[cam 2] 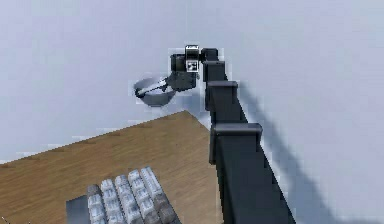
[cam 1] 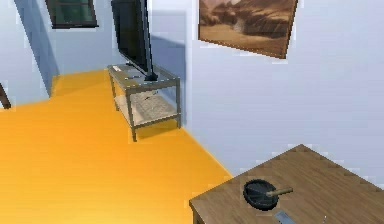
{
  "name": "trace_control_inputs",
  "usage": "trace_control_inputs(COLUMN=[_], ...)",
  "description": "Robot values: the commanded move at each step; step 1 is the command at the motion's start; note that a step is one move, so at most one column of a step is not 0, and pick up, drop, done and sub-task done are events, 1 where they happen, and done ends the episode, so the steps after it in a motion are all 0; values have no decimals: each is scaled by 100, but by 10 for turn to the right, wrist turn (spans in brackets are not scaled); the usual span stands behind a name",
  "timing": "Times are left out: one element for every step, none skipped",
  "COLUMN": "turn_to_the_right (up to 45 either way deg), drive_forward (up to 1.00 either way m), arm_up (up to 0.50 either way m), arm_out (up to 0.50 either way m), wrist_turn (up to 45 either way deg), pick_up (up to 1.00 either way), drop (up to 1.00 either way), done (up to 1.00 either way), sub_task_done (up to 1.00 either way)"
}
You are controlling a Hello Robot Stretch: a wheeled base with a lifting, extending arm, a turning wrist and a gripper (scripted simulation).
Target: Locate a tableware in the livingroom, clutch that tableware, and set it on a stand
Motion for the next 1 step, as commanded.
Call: trace_control_inputs(turn_to_the_right=[0], drive_forward=[0], arm_up=[0], arm_out=[0], wrist_turn=[-450], pick_up=[0], drop=[0], done=[0], sub_task_done=[0])
